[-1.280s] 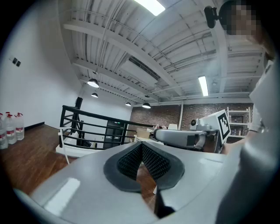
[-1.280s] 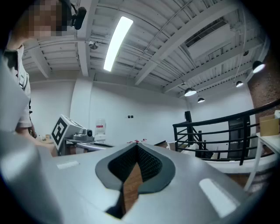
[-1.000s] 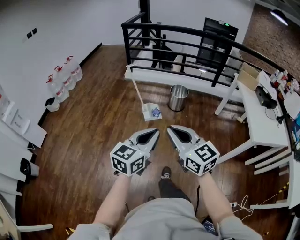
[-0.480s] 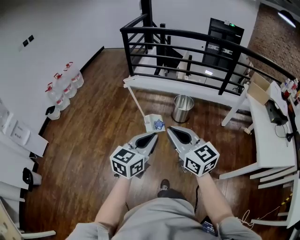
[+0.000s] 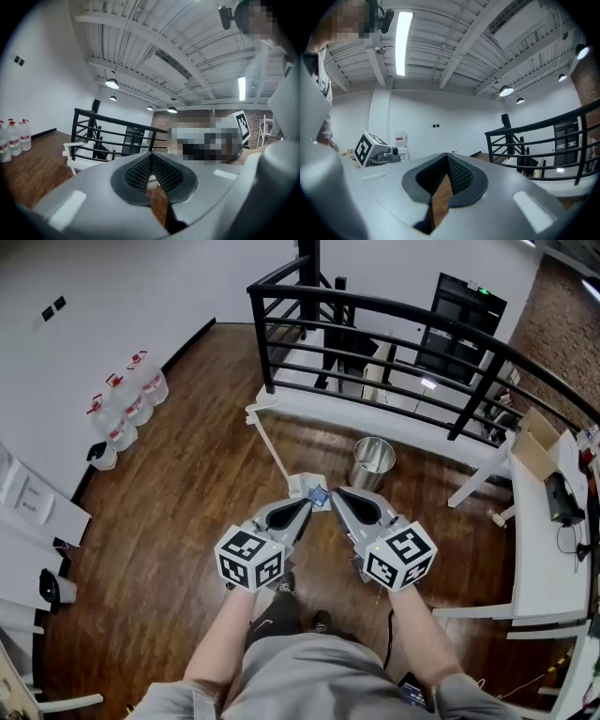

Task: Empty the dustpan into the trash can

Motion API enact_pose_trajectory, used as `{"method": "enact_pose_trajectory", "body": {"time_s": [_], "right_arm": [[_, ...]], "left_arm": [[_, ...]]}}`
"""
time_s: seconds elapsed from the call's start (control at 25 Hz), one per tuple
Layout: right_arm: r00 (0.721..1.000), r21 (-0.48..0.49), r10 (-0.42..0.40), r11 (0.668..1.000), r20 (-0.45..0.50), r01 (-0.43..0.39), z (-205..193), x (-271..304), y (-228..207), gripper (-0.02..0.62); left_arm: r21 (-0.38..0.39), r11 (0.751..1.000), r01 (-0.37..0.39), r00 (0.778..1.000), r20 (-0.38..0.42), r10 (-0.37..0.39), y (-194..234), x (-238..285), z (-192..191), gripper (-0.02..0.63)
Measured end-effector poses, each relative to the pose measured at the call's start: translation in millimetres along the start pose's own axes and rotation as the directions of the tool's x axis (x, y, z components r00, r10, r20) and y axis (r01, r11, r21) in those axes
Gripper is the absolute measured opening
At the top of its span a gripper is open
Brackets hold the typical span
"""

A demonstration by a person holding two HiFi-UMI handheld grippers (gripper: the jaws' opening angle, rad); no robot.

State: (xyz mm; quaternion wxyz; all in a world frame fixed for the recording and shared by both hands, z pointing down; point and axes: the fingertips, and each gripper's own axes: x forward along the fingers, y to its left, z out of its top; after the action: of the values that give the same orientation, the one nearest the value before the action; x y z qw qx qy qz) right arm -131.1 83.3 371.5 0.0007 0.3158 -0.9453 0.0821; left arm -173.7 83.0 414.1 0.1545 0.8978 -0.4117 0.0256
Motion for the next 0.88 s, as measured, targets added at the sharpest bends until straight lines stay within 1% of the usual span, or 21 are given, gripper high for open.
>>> {"method": "enact_pose_trajectory", "body": {"time_s": [0.24,0.44,0.52,0.68,0.88], "right_arm": [[0.997,-0.003,-0.049,0.999,-0.054,0.049,-12.5,60.2,-63.5,-0.002],[0.993,-0.021,-0.08,0.997,-0.092,0.079,-8.8,134.2,-116.9,-0.002],[0.99,-0.021,-0.096,0.995,-0.104,0.095,-7.1,162.3,-132.8,-0.002],[0.988,-0.021,-0.116,0.993,-0.102,0.114,-0.5,210.4,-153.2,-0.002],[0.986,-0.014,-0.105,0.994,-0.126,0.105,-7.4,244.3,-173.6,-0.002]], "left_arm": [[-0.017,1.0,0.013,1.0,-0.012,-0.013,76.1,57.3,8.4,0.002],[-0.018,1.0,0.011,1.0,-0.013,-0.012,153.2,103.7,29.3,0.002],[-0.009,1.0,0.008,1.0,-0.026,-0.008,180.6,117.1,34.0,0.002],[-0.022,0.999,-0.03,0.999,-0.046,0.029,236.4,135.6,37.1,0.002],[-0.03,0.996,-0.081,0.995,-0.065,0.079,283.1,153.1,29.0,0.002]]}}
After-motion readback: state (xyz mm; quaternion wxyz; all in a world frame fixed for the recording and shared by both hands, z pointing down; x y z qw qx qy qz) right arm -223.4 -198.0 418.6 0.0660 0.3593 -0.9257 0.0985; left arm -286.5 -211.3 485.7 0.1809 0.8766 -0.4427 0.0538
